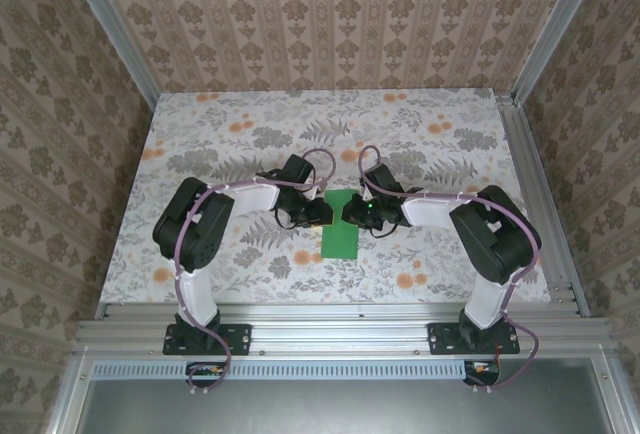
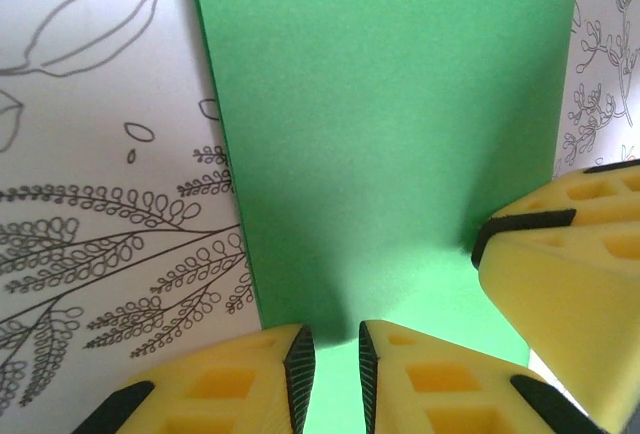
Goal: Fold a paper plane with a square sheet of paper (pick it up from the middle)
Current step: Fold the square sheet of paper in half at the center of the table.
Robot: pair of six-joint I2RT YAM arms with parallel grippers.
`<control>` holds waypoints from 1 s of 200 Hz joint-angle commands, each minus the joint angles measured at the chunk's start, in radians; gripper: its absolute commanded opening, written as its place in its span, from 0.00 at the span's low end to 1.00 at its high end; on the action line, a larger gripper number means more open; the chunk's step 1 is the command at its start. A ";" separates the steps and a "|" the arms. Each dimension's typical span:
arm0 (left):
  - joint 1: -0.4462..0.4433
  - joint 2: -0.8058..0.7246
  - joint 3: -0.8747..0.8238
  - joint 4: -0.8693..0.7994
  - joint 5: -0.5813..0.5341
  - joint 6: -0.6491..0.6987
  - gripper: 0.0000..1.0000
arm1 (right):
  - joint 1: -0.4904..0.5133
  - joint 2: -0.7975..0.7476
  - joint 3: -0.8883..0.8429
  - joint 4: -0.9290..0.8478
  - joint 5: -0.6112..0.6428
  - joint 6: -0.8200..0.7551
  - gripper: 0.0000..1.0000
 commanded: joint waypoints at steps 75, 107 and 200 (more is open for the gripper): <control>-0.006 0.103 -0.009 -0.093 -0.108 0.043 0.24 | -0.024 0.010 -0.058 -0.115 0.121 -0.112 0.16; -0.006 0.110 -0.003 -0.095 -0.106 0.044 0.24 | -0.029 -0.039 -0.046 -0.060 0.058 -0.074 0.16; -0.007 0.103 -0.001 -0.113 -0.115 0.063 0.24 | -0.027 0.067 0.057 0.067 0.001 0.004 0.14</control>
